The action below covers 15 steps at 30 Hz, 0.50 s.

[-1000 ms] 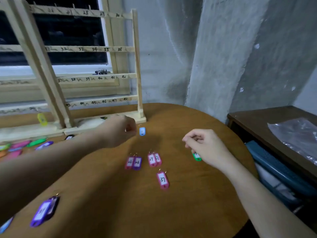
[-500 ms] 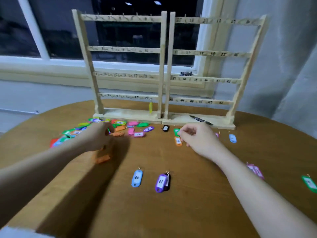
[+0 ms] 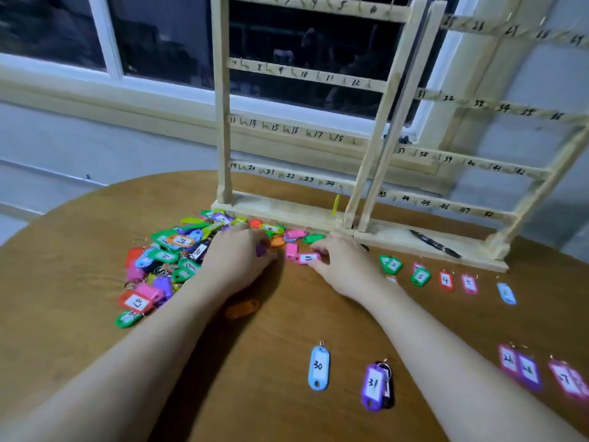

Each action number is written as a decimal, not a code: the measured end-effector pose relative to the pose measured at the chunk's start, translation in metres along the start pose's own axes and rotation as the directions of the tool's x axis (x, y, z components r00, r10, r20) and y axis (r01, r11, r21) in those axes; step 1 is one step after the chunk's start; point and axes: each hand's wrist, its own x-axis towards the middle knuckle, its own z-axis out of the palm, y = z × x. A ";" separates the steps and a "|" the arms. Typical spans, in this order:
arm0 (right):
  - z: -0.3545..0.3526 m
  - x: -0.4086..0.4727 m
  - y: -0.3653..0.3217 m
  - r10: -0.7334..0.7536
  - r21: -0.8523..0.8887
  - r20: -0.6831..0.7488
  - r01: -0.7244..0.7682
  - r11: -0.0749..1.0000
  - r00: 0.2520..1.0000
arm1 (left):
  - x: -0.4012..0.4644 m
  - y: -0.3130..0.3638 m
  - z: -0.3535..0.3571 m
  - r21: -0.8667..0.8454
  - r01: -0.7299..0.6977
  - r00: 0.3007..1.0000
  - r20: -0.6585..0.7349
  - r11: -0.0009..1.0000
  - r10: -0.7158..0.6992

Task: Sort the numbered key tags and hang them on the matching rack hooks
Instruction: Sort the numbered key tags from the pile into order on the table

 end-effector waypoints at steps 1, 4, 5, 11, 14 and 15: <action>0.002 0.002 0.000 -0.003 -0.018 -0.006 0.002 1.000 1.000 | 0.000 -0.002 0.001 0.014 -0.007 1.000 -0.019 1.000 0.008; 0.001 0.002 0.001 -0.021 -0.028 -0.004 0.021 0.999 1.000 | 0.001 -0.009 0.001 0.055 -0.053 0.997 -0.054 0.997 0.056; 0.000 0.001 0.001 -0.031 -0.007 -0.011 0.031 0.999 0.999 | 0.001 -0.010 0.000 0.054 -0.067 0.996 -0.047 0.996 0.070; -0.019 -0.026 0.016 0.075 0.393 -0.084 -0.036 0.919 0.994 | -0.004 -0.011 -0.004 0.117 -0.137 0.990 -0.007 0.984 0.138; -0.021 -0.050 0.028 0.121 0.607 -0.092 -0.041 0.794 0.988 | -0.008 -0.011 -0.005 0.116 -0.155 0.988 0.038 0.981 0.151; -0.020 -0.055 0.030 0.117 0.627 -0.086 -0.037 0.778 0.989 | -0.009 -0.011 -0.005 0.100 -0.165 0.986 0.035 0.981 0.162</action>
